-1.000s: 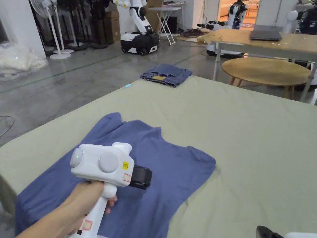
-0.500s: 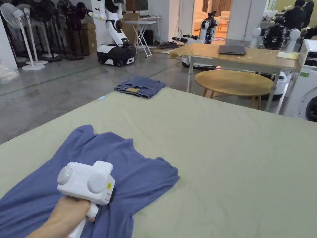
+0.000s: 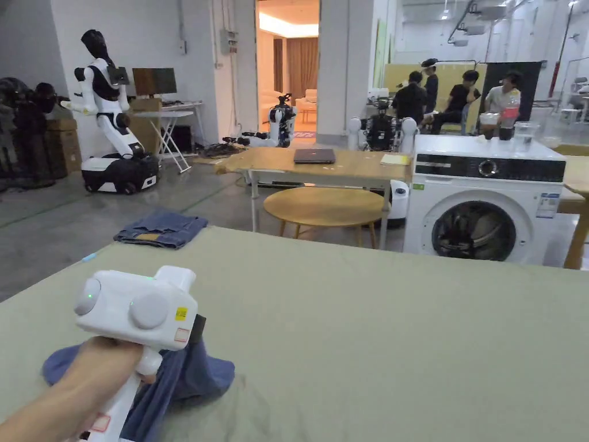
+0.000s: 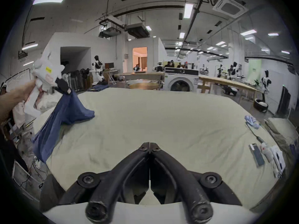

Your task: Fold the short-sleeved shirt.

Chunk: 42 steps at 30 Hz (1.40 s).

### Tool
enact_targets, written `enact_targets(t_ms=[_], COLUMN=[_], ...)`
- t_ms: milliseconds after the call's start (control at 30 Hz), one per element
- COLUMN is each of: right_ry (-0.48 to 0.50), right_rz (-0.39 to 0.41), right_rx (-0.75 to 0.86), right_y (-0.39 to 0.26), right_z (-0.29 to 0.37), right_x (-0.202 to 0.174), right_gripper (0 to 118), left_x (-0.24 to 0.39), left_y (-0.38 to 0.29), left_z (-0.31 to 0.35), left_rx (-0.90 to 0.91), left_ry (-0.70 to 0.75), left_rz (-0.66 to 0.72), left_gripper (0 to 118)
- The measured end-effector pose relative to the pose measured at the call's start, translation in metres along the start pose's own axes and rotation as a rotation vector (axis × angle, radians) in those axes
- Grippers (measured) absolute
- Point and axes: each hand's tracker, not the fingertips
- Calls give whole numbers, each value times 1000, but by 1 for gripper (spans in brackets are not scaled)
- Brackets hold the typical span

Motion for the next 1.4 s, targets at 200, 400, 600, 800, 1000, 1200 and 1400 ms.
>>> enact_targets(t_ms=[200,400,600,800,1000,1200,1400], right_ry=[-89,-163,-225,-247,-248,-224,-192], right_rz=[-39,-68,-96,-106,-109,-93,-93], right_rx=[32,29,-16,-67,-77,-34,17], right_y=[-4,-9,-21,-31,-30,-20,-9], right_z=[35,51,44,29,20,18,28], right_x=[33,56,77,90,93,84,70], right_gripper=[0,0,0,0,0,0,0], left_x=[154,293,388,410,381,283,167], left_y=[48,49,-5,-55,-57,-73,-135], left_z=[37,18,-64,-138,-121,-14,105], left_rx=[110,75,-141,-281,-158,126,360], left_ry=[-276,-548,-639,-539,-560,-465,-269], left_rz=[-142,-198,-251,-285,-272,-118,63], left_gripper=[0,0,0,0,70,106,50])
